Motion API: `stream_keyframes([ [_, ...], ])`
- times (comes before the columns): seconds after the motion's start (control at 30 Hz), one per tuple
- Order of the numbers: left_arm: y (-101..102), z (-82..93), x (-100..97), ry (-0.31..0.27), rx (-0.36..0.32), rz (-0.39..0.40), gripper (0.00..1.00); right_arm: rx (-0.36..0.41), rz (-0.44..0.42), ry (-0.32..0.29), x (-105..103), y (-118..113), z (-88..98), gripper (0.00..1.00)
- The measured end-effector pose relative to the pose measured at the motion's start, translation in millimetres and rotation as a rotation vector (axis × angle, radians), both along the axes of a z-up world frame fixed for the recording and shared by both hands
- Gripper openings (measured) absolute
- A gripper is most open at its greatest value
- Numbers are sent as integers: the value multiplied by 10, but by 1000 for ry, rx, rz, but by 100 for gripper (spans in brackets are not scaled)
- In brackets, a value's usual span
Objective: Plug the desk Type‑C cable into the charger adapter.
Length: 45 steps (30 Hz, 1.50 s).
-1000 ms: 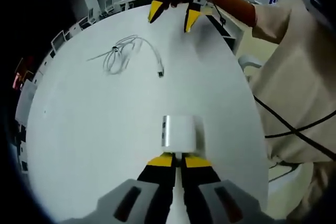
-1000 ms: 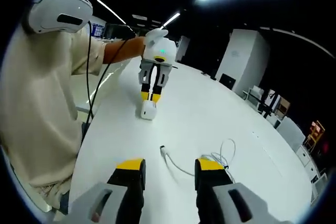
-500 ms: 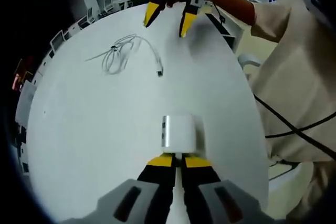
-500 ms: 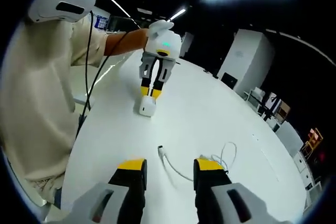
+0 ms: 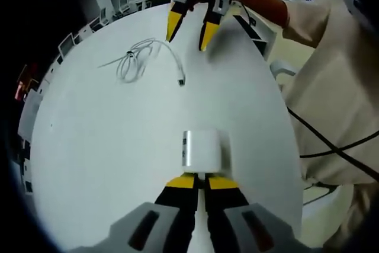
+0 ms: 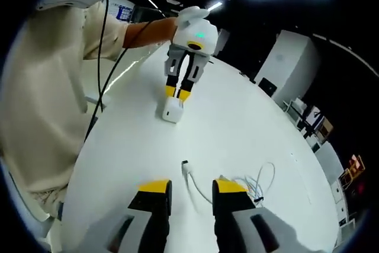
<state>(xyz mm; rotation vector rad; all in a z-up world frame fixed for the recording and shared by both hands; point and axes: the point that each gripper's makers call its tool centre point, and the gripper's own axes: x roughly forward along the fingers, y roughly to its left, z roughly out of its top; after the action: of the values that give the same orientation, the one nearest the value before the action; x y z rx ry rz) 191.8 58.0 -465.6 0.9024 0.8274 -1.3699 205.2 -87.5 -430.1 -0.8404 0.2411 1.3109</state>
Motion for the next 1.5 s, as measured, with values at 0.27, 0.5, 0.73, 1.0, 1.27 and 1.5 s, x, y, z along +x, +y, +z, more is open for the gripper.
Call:
stream_keyframes([
  [0.27, -36, -4, -47, 1, 11, -6, 5, -42, 65, 77, 37, 96, 13, 27],
  [0.5, -47, -6, -64, 2, 21, -10, 6, -109, 96, 138, 126, 115, -12, 27],
  [0.73, -68, -7, -89, 2, 26, -18, 6, -202, 117, 273, 98, 162, -107, 26],
  [1.0, -79, -4, -89, -2, 18, -22, 6, -283, 99, 367, 201, 132, -162, 23],
  [1.27, -111, -8, -111, -8, 25, -33, 6, -396, 114, 417, 167, 106, -203, 21],
  [1.5, -59, -7, -10, -13, 22, -41, 6, -468, 103, 431, 217, 143, -310, 17],
])
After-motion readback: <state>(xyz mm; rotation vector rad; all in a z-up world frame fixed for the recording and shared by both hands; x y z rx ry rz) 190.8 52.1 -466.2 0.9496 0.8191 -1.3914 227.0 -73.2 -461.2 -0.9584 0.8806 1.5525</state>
